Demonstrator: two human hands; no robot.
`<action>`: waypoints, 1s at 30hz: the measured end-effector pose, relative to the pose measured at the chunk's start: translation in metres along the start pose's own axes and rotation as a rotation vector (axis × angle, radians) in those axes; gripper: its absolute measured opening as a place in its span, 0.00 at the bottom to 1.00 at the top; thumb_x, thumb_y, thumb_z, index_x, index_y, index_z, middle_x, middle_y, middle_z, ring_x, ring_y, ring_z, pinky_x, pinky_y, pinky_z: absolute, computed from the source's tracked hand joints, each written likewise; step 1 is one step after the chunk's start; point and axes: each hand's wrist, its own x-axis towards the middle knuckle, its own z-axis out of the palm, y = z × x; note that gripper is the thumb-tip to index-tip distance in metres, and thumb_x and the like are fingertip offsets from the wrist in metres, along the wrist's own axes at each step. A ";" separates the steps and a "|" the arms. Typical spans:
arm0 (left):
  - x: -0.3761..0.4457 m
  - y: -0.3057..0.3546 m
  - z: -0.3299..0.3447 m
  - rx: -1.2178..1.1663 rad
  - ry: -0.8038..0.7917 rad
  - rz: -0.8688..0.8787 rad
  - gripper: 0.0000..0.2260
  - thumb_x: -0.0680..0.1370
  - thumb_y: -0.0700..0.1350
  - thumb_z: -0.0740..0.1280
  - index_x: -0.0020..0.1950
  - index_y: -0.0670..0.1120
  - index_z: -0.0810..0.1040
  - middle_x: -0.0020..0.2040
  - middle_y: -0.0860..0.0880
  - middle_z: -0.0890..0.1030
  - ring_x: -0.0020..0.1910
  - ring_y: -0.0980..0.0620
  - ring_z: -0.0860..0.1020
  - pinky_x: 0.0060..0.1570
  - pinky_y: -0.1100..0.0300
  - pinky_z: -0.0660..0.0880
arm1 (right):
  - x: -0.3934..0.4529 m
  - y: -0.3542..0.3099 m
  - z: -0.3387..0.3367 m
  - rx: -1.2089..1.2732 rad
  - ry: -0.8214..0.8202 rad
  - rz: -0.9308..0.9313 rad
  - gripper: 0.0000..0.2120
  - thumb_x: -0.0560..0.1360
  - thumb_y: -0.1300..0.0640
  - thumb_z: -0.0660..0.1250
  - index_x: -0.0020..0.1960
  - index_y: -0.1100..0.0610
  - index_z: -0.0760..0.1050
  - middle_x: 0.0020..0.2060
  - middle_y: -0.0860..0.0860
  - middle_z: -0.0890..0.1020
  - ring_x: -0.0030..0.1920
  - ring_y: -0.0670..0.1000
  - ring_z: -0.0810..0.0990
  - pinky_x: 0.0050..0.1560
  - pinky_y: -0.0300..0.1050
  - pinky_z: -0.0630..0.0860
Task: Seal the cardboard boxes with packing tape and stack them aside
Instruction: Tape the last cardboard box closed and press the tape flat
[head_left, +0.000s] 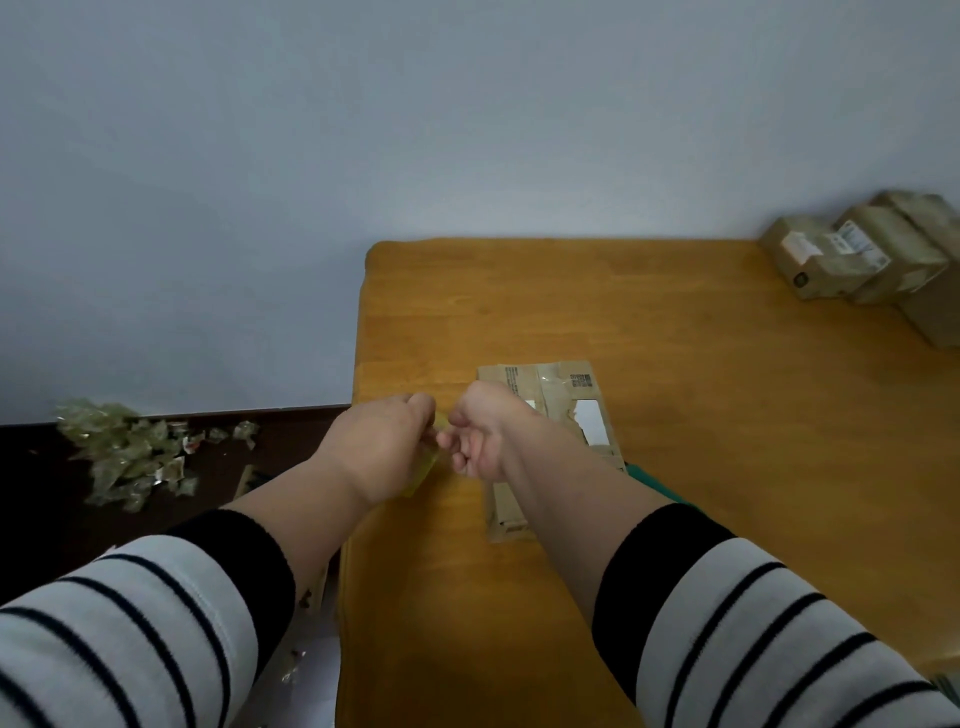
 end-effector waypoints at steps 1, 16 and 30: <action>0.001 -0.001 -0.002 0.034 -0.003 0.004 0.02 0.79 0.46 0.61 0.50 0.49 0.69 0.44 0.52 0.73 0.35 0.50 0.68 0.32 0.56 0.62 | 0.000 -0.001 -0.001 0.006 -0.006 0.001 0.12 0.80 0.64 0.50 0.54 0.60 0.71 0.35 0.54 0.80 0.20 0.46 0.74 0.31 0.40 0.65; 0.056 0.013 -0.059 -0.017 -0.442 -0.292 0.05 0.75 0.48 0.72 0.45 0.48 0.81 0.38 0.52 0.77 0.41 0.52 0.76 0.39 0.60 0.71 | 0.004 -0.036 -0.023 -0.492 -0.058 -0.139 0.05 0.78 0.62 0.54 0.48 0.61 0.69 0.39 0.55 0.83 0.26 0.48 0.78 0.31 0.39 0.69; 0.071 0.000 -0.102 -0.942 -0.222 -0.925 0.01 0.75 0.29 0.67 0.45 0.33 0.77 0.41 0.35 0.83 0.39 0.41 0.83 0.33 0.51 0.82 | 0.024 -0.053 -0.043 -0.561 -0.270 -0.518 0.30 0.69 0.40 0.75 0.63 0.53 0.70 0.59 0.52 0.77 0.58 0.53 0.77 0.55 0.48 0.75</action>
